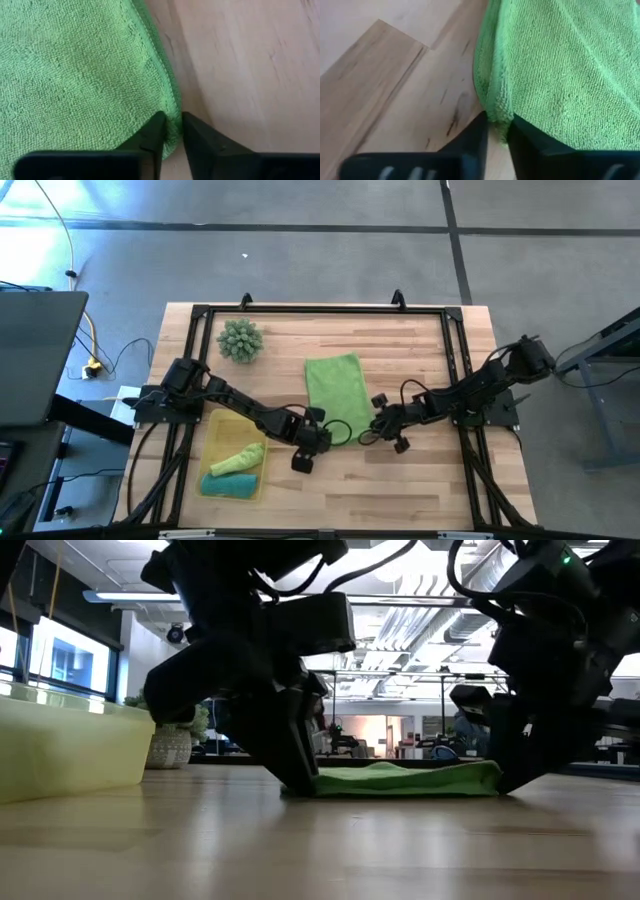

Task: Roll microfiber towels into tight, uniform cylinder then place into a basket
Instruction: Roll the green towel

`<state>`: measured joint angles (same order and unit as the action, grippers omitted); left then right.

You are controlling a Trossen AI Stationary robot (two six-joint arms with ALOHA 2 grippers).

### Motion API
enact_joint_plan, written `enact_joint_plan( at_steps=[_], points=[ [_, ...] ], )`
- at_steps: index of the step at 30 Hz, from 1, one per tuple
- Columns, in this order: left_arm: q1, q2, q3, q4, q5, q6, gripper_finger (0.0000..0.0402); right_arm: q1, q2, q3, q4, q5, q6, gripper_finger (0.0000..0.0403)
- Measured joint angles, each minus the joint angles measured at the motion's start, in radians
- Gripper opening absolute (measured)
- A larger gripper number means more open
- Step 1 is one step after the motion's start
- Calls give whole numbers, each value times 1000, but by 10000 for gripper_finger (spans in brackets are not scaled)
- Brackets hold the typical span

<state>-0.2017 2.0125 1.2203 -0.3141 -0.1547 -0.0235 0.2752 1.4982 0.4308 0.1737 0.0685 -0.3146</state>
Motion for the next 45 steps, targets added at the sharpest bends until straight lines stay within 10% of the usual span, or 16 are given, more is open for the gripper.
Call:
enact_joint_plan(
  at_steps=[6,26,38,45],
  points=[
    [-11,2,-1,28,0,-18,6,-16,0,-1,14,-41,1,5],
    [45,-45,-1,-29,111,-147,5,-278,0,117,-153,-477,139,1],
    [119,-103,-31,-90,175,-326,5,-353,0,118,-121,-545,469,1],
    [123,-129,-162,148,177,-495,5,-351,0,118,-117,-509,544,0]
  ],
)
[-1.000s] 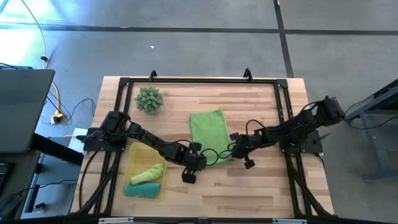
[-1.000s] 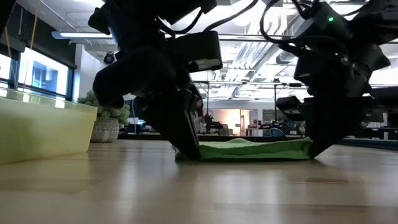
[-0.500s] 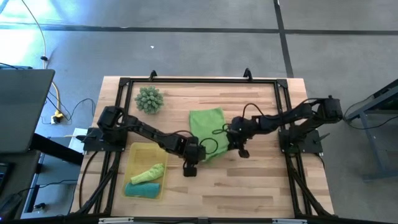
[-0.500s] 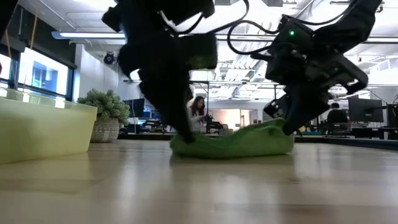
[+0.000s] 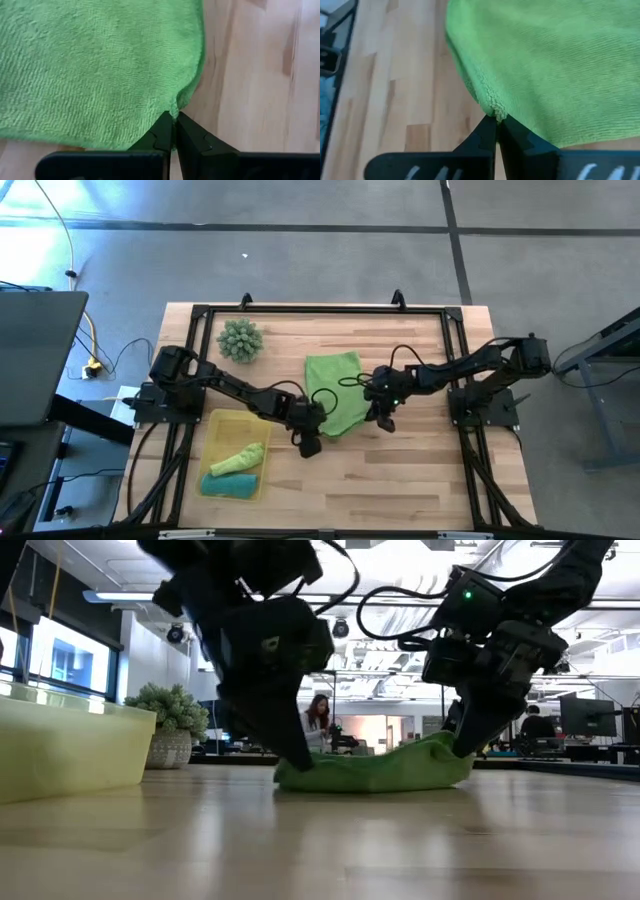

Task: Roll microfiber towels into tight, uniform cylinder then place into a basket
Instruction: Roll the green towel

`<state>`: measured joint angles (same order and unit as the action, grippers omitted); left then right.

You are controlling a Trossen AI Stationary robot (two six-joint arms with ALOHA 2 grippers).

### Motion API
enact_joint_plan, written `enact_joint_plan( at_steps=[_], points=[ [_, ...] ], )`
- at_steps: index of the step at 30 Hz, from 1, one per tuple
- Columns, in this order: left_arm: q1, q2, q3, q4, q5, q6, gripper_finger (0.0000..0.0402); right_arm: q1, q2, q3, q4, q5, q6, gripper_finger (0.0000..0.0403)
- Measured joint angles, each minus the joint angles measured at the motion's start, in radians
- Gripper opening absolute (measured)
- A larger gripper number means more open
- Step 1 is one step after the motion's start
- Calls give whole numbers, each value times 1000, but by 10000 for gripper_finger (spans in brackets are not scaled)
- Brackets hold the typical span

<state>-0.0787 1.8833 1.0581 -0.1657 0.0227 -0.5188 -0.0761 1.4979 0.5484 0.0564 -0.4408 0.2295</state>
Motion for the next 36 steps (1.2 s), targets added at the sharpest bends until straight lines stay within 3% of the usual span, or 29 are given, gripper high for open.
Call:
enact_joint_plan(
  at_steps=[11,21,29,36],
  points=[
    [5,-8,-154,379,-69,-97,5,0,-1,-87,194,180,95,0],
    [6,-8,-207,373,-129,-247,5,25,-1,-108,203,180,261,0],
    [4,-8,-175,372,-140,-203,5,14,-1,-106,195,172,296,0],
    [13,-8,-173,271,-188,-230,5,4,-1,-106,177,71,358,0]
  ],
)
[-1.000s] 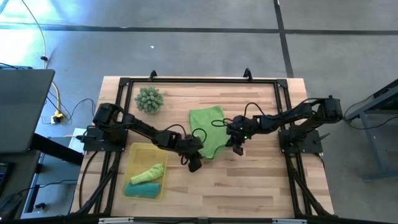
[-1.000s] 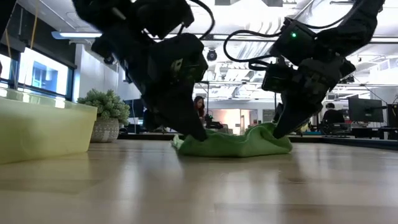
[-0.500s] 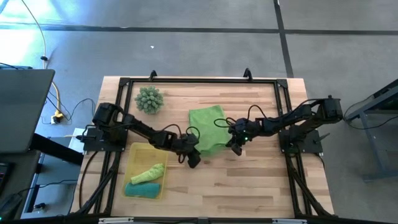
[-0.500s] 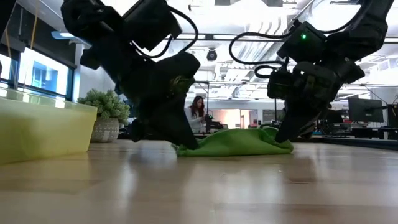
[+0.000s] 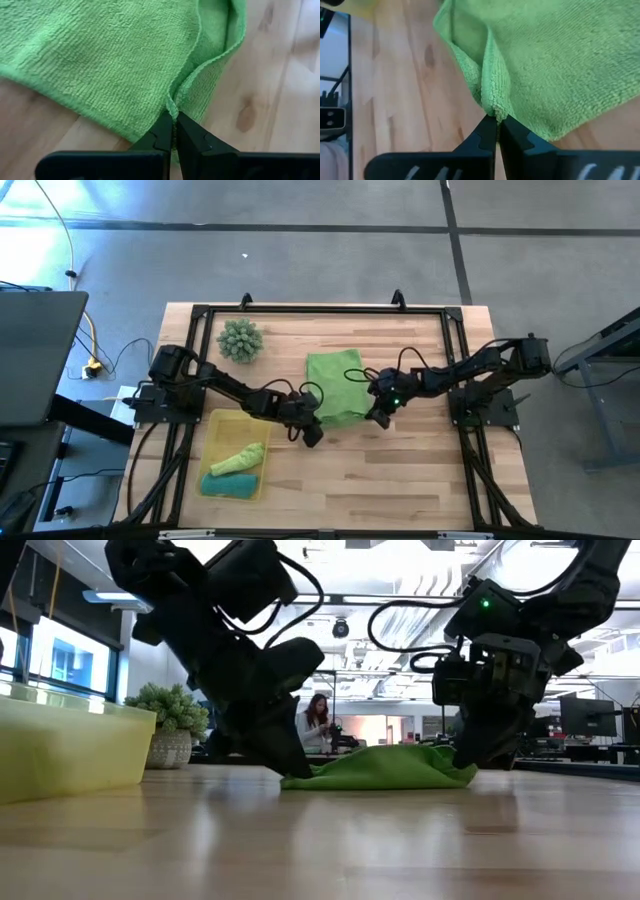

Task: Roll microfiber towels into tight, uniform cylinder then place into a basket
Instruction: Roll the green towel

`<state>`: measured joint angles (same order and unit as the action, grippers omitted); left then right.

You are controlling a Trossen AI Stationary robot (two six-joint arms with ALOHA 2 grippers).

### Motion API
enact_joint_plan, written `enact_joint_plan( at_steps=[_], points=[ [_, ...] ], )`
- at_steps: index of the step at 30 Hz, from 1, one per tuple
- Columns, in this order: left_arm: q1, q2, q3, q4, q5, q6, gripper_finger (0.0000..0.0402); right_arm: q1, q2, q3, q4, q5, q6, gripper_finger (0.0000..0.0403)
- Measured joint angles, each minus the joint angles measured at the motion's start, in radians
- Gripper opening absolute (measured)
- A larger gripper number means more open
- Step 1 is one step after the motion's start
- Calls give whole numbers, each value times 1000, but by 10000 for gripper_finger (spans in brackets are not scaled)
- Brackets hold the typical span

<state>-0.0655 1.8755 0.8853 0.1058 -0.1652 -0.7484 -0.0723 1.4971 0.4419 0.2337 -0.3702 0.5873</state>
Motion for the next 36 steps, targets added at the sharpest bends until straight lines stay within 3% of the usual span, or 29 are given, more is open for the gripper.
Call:
enact_joint_plan(
  at_steps=[21,27,32,36],
  points=[
    [-3,-42,4,-75,-92,79,5,-2,0,2,-8,-81,94,0],
    [-3,-19,5,-107,-93,55,5,-2,-1,3,-11,-40,78,2],
    [-7,-19,5,-111,-113,63,5,-3,-1,3,-3,-33,42,42],
    [-7,-19,4,-113,-111,71,5,-32,-26,3,-36,-176,41,87]
  ],
)
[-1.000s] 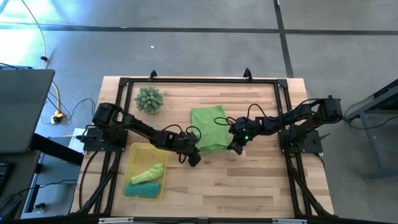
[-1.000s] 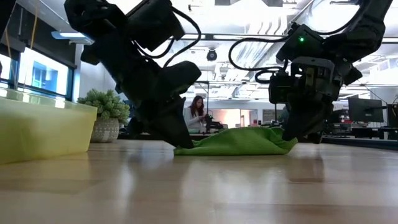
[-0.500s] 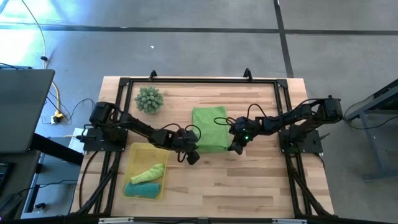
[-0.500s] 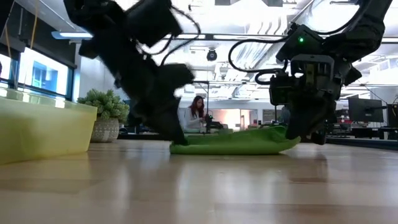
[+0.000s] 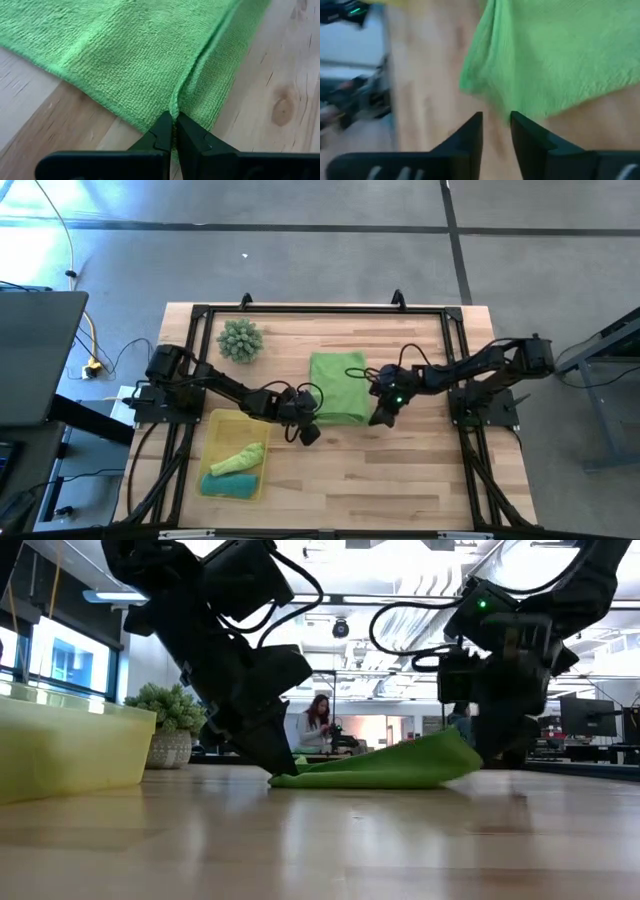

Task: Roll microfiber towels into tight, uniform cylinder then place into a basket
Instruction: Roll the green towel

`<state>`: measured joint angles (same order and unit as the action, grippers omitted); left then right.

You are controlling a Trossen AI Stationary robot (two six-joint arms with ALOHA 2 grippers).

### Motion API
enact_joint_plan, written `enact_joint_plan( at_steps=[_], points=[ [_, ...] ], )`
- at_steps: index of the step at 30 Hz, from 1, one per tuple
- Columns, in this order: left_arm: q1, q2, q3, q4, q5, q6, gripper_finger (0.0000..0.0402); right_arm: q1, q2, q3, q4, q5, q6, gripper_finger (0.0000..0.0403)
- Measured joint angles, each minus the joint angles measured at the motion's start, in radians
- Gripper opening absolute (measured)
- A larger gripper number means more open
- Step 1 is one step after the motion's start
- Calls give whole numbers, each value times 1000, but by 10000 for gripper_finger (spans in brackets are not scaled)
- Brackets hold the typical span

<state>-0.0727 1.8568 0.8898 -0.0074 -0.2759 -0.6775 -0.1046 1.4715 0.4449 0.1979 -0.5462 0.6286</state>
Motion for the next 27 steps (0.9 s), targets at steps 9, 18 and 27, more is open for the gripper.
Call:
enact_joint_plan(
  at_steps=[9,18,27],
  points=[
    [0,0,-1,5,-1,0,5,9,-124,0,122,-125,-70,109],
    [0,1,-2,8,-1,1,5,86,-35,22,410,261,-226,110],
    [-7,1,-2,10,0,1,5,139,160,261,-4,263,-429,110]
  ],
)
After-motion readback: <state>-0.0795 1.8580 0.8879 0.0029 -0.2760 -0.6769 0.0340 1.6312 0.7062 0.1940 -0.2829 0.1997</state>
